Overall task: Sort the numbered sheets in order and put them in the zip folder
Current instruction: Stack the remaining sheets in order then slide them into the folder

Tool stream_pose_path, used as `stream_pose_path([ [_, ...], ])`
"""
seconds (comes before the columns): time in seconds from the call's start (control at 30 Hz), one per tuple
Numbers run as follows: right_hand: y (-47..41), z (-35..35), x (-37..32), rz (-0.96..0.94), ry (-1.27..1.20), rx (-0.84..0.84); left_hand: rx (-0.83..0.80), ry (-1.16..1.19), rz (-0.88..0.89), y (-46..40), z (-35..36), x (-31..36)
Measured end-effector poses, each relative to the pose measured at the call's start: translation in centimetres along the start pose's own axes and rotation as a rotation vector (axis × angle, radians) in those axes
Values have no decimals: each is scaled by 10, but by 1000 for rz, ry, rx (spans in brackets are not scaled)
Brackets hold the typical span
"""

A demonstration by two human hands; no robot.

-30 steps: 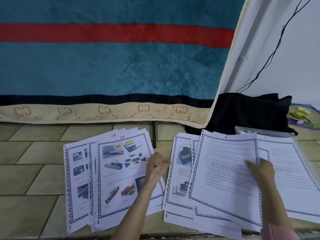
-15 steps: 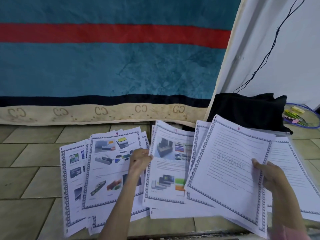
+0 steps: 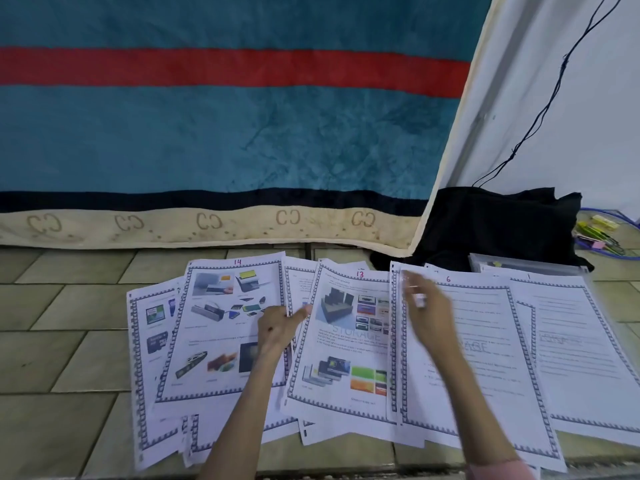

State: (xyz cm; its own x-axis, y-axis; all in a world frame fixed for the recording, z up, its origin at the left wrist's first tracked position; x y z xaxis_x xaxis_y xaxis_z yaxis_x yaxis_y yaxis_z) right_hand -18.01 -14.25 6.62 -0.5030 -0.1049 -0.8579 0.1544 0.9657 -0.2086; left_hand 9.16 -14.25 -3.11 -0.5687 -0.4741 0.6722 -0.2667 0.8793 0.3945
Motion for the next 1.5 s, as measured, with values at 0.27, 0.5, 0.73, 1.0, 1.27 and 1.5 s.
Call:
stream_pose_path([
  [0.27, 63, 149, 28, 18, 419, -754, 106, -61, 6, -7, -19, -7],
  [0.5, 54, 137, 40, 75, 413, -722, 178, -160, -12, -5, -31, -8],
  [0.73, 42, 152, 10, 7, 573, -639, 437, -229, -417, 11, -116, -97],
  [1.0, 41, 170, -11, 122, 385, -669, 400, -28, -358, 2, -135, -101],
  [1.27, 42, 178, -34, 110, 128, -736, 384, 83, -187, 11, -132, -62],
  [1.5, 110, 238, -46, -300, 414, -976, 557, -98, -593, 24, -167, -140],
])
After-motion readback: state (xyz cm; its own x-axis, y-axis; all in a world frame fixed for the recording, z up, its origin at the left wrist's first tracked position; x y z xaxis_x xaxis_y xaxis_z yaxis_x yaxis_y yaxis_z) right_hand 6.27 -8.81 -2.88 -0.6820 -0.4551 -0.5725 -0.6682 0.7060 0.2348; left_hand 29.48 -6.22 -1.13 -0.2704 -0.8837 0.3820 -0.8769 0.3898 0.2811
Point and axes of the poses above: each hand's wrist, its own y-axis away from the middle knuckle, its own z-axis out of the palm, x = y × z, the point moved 10 cm from there along -y, towards the middle knuckle, and after that the axes turned 12 degrees about -y, right-handed, at the moved point
